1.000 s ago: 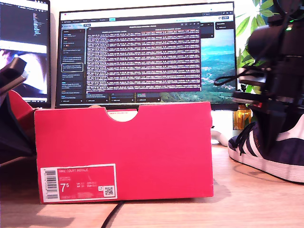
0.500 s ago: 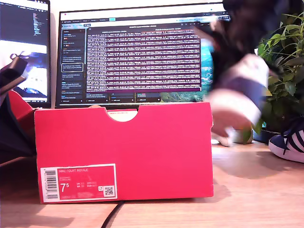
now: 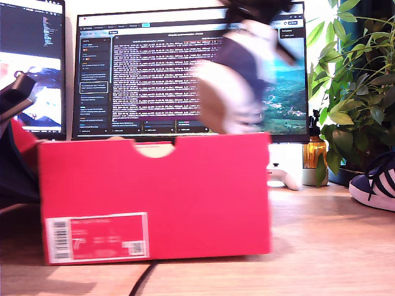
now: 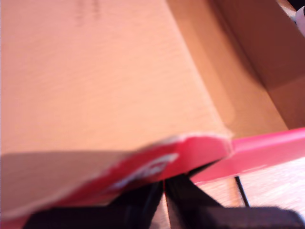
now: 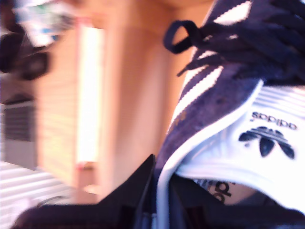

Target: Pack the blue shoes by picking the first shoe and placing it inside the red shoebox, left side, then picking and rotating the second shoe and placing it in the shoebox

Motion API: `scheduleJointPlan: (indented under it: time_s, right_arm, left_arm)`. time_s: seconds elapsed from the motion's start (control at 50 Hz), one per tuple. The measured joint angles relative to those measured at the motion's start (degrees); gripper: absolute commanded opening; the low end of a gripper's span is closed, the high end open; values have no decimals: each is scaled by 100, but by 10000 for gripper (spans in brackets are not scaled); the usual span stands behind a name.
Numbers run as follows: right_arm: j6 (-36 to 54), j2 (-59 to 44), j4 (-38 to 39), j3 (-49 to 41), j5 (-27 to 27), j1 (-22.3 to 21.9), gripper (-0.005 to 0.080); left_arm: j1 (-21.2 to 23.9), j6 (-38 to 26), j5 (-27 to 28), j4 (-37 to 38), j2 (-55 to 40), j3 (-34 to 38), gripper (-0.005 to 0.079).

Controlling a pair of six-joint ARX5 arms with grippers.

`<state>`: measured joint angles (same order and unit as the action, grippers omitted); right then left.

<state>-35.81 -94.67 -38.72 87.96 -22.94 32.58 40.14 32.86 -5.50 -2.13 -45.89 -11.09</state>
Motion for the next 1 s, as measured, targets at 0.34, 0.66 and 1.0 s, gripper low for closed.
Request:
scheduleJointPlan:
  time_s: [0.34, 0.66, 1.0]
  right_arm:
    - [-201, -85, 494, 0, 748, 769, -13]
    - [-326, -1019, 796, 0, 898, 855, -13]
    - [-529, -1561, 1211, 0, 1003, 1185, -13]
  left_arm:
    - [0, 0, -2, 0, 0, 0, -19]
    - [0, 0, -2, 0, 0, 0, -19]
    - [0, 2, 0, 0, 0, 0, -19]
